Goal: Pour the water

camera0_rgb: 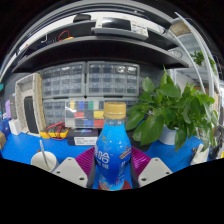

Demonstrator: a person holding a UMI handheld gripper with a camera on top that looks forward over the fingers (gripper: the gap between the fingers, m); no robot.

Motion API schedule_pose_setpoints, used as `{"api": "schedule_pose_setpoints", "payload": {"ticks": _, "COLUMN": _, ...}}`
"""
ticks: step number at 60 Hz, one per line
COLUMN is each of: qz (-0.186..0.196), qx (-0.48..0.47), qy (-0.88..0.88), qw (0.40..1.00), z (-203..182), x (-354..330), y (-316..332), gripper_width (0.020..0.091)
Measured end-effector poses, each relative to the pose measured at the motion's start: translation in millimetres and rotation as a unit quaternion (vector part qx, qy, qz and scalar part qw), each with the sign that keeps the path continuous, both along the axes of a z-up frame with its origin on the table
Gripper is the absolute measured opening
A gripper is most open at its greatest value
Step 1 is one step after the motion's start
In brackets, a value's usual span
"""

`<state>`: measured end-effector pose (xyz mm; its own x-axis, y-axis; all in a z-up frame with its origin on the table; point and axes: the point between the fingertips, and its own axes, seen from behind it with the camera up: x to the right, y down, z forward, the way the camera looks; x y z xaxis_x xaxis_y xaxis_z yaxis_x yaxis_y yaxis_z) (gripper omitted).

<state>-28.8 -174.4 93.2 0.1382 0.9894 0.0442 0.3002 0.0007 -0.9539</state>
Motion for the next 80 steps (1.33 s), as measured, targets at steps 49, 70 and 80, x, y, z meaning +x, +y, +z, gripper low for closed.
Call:
{"api": "schedule_pose_setpoints", "payload": {"ticks": 49, "qz": -0.045, "qx": 0.0, "qy": -0.046, "qw": 0.998, "z": 68.2, "x": 160.9, "y": -57.6, "gripper_width": 0.0786}}
{"api": "schedule_pose_setpoints", "payload": {"ticks": 70, "qz": -0.005, "qx": 0.007, "qy": -0.028, "qw": 1.0, "z": 142.7, "x": 196.5, "y": -122.8, "gripper_width": 0.0783}}
{"api": "schedule_pose_setpoints", "payload": {"ticks": 80, "qz": 0.012, "qx": 0.003, "qy": -0.03, "qw": 0.999, "z": 149.6, "x": 208.7, "y": -147.7, "gripper_width": 0.0784}}
